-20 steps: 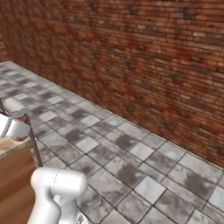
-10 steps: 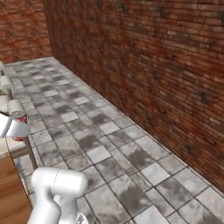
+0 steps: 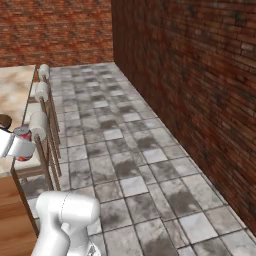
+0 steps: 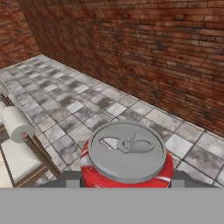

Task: Open the fridge, grab two sodas, and place both sodas inside the bowl with ice on the dining counter.

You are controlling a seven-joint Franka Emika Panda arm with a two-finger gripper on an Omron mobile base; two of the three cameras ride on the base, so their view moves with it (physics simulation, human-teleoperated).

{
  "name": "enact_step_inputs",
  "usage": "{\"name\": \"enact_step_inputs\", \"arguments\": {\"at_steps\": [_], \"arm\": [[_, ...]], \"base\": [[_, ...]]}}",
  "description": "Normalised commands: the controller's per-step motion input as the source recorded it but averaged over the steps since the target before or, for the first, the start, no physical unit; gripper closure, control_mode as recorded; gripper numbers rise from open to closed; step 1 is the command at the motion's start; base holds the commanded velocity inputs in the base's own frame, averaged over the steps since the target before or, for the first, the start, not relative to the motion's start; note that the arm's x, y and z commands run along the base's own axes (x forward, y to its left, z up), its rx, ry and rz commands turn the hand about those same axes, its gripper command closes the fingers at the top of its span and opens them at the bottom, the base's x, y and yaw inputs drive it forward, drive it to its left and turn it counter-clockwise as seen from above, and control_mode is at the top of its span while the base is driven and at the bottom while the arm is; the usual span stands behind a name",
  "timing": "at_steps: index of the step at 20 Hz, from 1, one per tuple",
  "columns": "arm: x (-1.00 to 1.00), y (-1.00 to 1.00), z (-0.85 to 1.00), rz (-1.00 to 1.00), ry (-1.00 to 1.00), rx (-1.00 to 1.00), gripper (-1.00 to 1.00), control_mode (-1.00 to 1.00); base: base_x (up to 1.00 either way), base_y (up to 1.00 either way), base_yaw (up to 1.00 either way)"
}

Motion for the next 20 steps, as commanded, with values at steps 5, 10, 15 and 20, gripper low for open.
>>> {"name": "enact_step_inputs", "arguments": {"at_steps": [5,10,15,20], "arm": [[0.0,0.0,0.0,0.0,0.0,0.0,1.0,1.0],[0.0,0.0,0.0,0.0,0.0,0.0,1.0,1.0],[0.0,0.0,0.0,0.0,0.0,0.0,1.0,1.0],[0.0,0.0,0.0,0.0,0.0,0.0,1.0,1.0]], "base": [[0.51,-0.19,0.54],[0.42,-0.22,0.55],[0.41,-0.25,0.54],[0.43,-0.25,0.54]]}}
